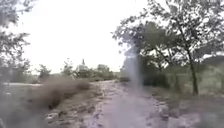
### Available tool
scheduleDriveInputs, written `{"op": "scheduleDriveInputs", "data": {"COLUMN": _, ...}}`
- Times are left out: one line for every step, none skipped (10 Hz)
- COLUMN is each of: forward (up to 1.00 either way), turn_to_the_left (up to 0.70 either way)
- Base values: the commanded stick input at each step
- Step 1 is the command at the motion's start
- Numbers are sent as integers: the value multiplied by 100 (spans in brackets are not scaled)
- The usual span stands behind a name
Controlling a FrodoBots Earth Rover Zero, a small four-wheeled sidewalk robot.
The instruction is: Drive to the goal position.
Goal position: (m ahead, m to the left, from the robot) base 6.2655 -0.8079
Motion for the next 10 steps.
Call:
{"op": "scheduleDriveInputs", "data": {"forward": 59, "turn_to_the_left": 1}}
{"op": "scheduleDriveInputs", "data": {"forward": 59, "turn_to_the_left": 1}}
{"op": "scheduleDriveInputs", "data": {"forward": 59, "turn_to_the_left": 1}}
{"op": "scheduleDriveInputs", "data": {"forward": 59, "turn_to_the_left": 4}}
{"op": "scheduleDriveInputs", "data": {"forward": 59, "turn_to_the_left": 12}}
{"op": "scheduleDriveInputs", "data": {"forward": 59, "turn_to_the_left": 15}}
{"op": "scheduleDriveInputs", "data": {"forward": 59, "turn_to_the_left": 6}}
{"op": "scheduleDriveInputs", "data": {"forward": 59, "turn_to_the_left": 1}}
{"op": "scheduleDriveInputs", "data": {"forward": 59, "turn_to_the_left": 1}}
{"op": "scheduleDriveInputs", "data": {"forward": 59, "turn_to_the_left": 1}}
